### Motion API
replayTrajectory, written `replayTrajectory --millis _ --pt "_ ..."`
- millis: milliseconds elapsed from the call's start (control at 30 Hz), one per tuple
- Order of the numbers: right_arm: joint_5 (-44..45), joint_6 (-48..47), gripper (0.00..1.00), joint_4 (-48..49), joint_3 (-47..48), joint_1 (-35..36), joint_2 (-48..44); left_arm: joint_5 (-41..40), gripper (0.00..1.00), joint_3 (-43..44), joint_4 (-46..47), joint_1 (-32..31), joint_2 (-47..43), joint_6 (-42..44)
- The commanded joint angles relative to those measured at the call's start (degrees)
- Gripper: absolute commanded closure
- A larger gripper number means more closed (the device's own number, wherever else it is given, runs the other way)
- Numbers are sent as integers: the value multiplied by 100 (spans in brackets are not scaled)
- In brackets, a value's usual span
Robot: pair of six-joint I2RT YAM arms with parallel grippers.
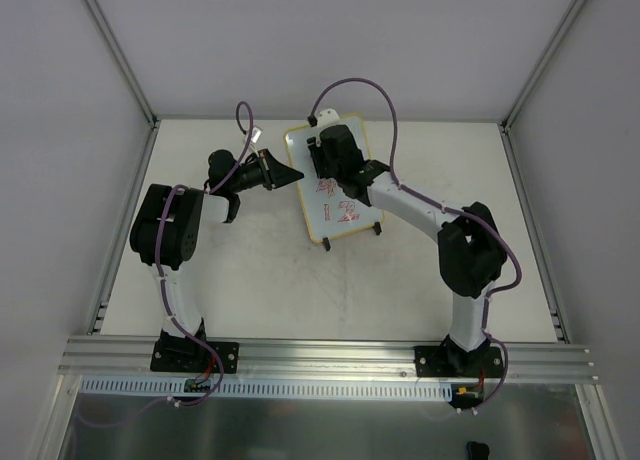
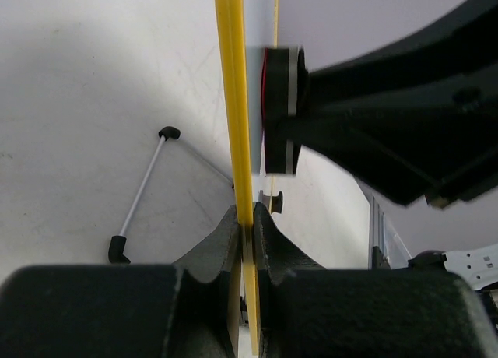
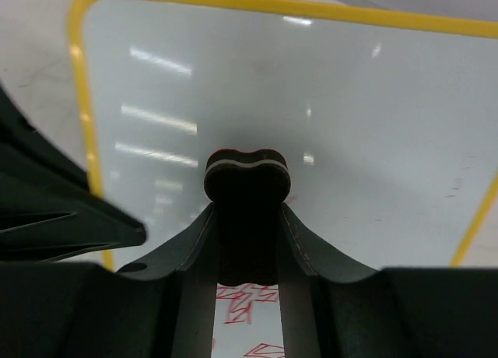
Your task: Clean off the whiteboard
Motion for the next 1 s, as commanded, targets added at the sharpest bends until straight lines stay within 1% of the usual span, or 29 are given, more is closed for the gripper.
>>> replayTrajectory --millis 0,167,267,467,600,700,967 --pt "-257 104 100 -8 224 344 151 154 100 -36 235 -121 -99 631" --pt "-318 184 100 -17 259 451 248 171 100 -36 235 -121 -134 631" --pt "-73 140 100 -8 215 381 257 180 100 -53 244 -121 -143 640" --pt "-54 157 100 -26 -48 -129 99 180 100 -62 253 -121 -134 658" --pt "-19 184 100 -254 -5 -629 81 172 100 -62 262 -121 -134 658" --pt "24 149 100 -333 -13 -875 73 180 100 -62 262 -121 -134 658" --pt "244 -10 100 -395 -110 -1272 2 180 100 -71 262 -121 -143 675"
